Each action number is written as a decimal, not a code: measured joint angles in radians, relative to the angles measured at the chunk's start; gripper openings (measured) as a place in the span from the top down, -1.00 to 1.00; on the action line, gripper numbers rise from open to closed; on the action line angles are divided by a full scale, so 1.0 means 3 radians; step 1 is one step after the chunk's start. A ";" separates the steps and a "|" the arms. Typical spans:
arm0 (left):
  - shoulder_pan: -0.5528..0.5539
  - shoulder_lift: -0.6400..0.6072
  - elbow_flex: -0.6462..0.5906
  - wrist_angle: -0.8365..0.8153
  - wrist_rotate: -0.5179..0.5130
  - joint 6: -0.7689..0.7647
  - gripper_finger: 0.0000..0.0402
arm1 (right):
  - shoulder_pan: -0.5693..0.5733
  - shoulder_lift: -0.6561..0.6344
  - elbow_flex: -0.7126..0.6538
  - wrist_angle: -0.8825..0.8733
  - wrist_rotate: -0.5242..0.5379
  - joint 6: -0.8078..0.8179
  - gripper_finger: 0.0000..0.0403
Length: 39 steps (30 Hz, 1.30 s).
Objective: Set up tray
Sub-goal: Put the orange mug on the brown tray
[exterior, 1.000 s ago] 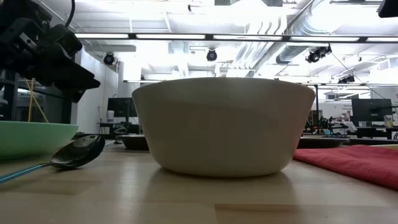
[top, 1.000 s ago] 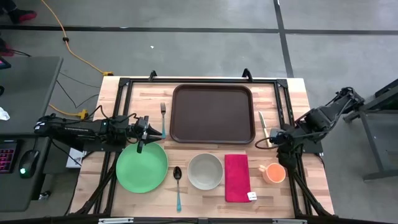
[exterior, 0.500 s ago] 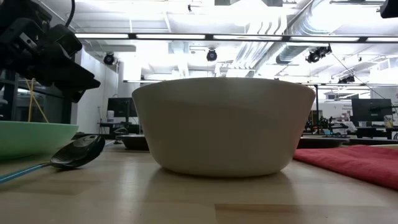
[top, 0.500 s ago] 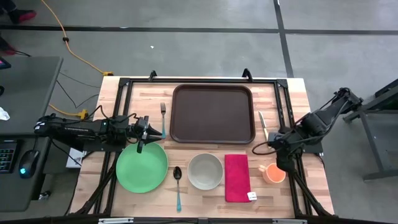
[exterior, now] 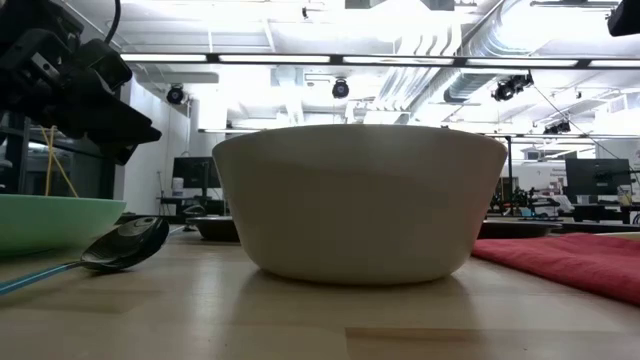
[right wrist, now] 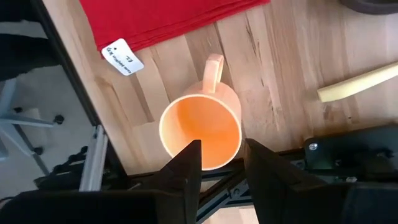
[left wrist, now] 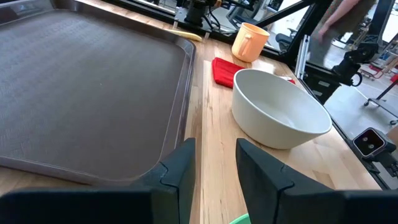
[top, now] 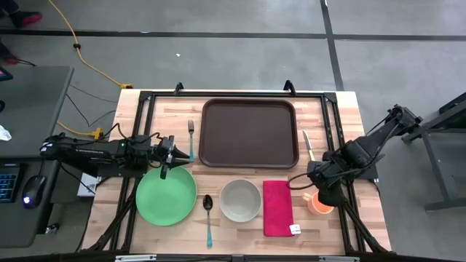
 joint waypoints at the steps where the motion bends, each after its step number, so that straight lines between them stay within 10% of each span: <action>1: 0.0000 0.0000 0.0000 0.0001 0.0000 0.0000 0.28 | 0.0000 0.0024 0.0000 0.0000 0.0012 -0.0031 0.51; 39: 0.0000 0.0000 -0.0001 0.0000 -0.0004 0.0000 0.28 | 0.0151 0.0117 -0.1091 0.0715 -0.0107 -0.0221 0.51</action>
